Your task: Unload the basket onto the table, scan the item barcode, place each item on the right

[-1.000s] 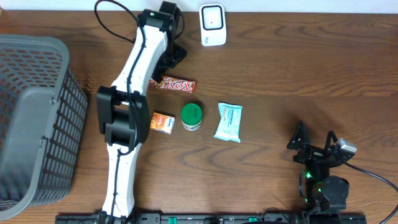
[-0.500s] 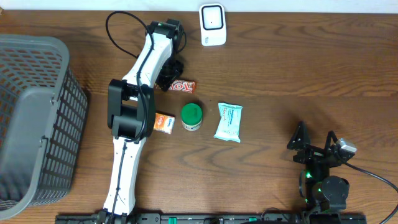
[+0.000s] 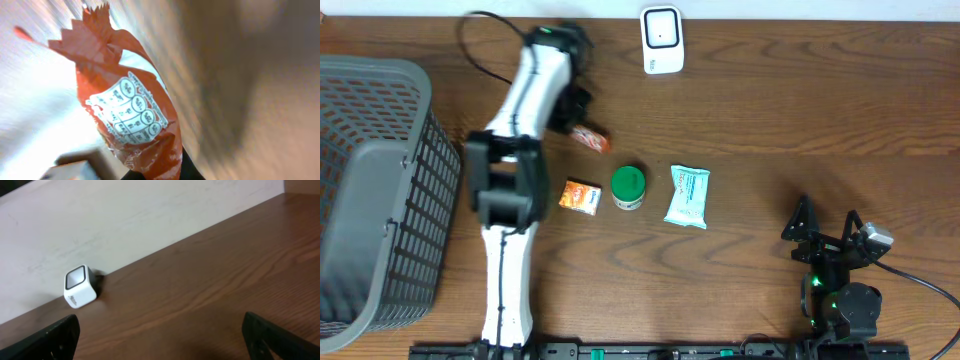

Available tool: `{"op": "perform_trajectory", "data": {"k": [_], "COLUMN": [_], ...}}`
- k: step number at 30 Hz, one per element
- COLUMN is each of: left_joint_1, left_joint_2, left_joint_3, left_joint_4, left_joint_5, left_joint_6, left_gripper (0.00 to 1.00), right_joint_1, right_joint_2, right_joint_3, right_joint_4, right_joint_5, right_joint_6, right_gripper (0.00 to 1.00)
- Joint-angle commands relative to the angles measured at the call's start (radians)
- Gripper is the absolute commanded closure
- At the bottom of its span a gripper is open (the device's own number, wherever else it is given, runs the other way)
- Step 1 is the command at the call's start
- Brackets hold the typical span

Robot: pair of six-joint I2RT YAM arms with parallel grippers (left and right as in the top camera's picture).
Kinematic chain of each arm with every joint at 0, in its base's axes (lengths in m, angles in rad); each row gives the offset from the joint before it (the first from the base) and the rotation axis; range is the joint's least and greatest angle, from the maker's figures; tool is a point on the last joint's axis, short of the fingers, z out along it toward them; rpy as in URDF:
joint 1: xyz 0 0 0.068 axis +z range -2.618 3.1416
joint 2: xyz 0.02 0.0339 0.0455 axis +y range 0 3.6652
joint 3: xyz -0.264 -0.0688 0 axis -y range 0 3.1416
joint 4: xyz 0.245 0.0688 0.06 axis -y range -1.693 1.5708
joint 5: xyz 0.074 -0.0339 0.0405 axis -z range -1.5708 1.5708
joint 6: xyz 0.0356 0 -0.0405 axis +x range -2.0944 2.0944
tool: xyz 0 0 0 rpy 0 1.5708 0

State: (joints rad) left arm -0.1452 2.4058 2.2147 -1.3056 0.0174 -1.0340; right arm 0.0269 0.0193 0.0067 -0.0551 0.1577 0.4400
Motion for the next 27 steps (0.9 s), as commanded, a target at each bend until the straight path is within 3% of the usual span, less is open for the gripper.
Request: {"op": "perform_trajectory", "data": {"k": [1,7,16,20,27], "left_joint_1": [0.019,-0.067,-0.345,-0.483,-0.604], "left_joint_2": [-0.202,-0.288,-0.268,-0.268,-0.220], "left_joint_3": [0.013,0.013,0.013,0.012,0.000], "left_joint_4": [0.009,-0.005,0.022,0.074,0.124], "left_joint_5": [0.035,0.084,0.094,-0.020,-0.049], "left_joint_6": [0.154,0.320,0.323,0.323,0.322], "left_gripper": [0.92,0.90,0.90,0.84,0.84], "right_joint_1": [0.001,0.001,0.001,0.001,0.001], "right_joint_2": [-0.001,-0.001,-0.001,-0.001,-0.001], "right_joint_3": [-0.001,-0.001,-0.001,-0.001,-0.001], "right_joint_4": [-0.002,-0.002,-0.003,-0.002,-0.003], "right_joint_5": [0.006,0.006,0.006,0.006,0.006], "right_joint_6": [-0.003,-0.003,-0.003,-0.003,-0.003], "right_gripper": [0.01,0.01,0.01,0.01,0.01]}}
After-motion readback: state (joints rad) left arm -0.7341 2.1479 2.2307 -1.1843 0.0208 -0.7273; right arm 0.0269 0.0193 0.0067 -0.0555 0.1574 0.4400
